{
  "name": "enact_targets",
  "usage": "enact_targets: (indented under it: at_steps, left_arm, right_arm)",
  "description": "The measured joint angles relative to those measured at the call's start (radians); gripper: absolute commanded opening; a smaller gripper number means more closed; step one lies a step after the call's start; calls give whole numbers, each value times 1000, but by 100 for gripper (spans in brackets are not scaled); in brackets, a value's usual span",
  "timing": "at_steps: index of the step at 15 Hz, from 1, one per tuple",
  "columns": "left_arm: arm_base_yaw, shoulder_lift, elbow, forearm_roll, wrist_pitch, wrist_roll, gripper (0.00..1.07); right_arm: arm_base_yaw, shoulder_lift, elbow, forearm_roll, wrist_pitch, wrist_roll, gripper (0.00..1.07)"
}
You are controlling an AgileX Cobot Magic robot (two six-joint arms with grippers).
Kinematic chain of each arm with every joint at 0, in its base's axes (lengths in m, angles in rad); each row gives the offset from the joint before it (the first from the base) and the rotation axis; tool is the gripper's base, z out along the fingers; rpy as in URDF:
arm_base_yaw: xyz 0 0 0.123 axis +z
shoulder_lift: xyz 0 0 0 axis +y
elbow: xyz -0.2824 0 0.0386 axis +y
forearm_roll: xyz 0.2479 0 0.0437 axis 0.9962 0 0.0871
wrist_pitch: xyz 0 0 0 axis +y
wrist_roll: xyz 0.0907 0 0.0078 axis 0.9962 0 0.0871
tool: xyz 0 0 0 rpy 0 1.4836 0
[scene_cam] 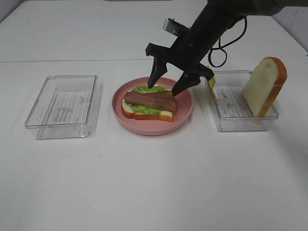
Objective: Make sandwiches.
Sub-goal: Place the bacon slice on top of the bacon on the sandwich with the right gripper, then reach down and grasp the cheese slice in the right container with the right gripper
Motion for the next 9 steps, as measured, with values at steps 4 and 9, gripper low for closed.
enact_targets:
  at_steps: [4, 9]
  left_arm:
    - [0, 0, 0, 0, 0, 0, 89]
    - [0, 0, 0, 0, 0, 0, 89]
  right_arm:
    - [0, -128, -12, -155, 45, -5, 72]
    - [0, -160, -142, -401, 186, 34, 72]
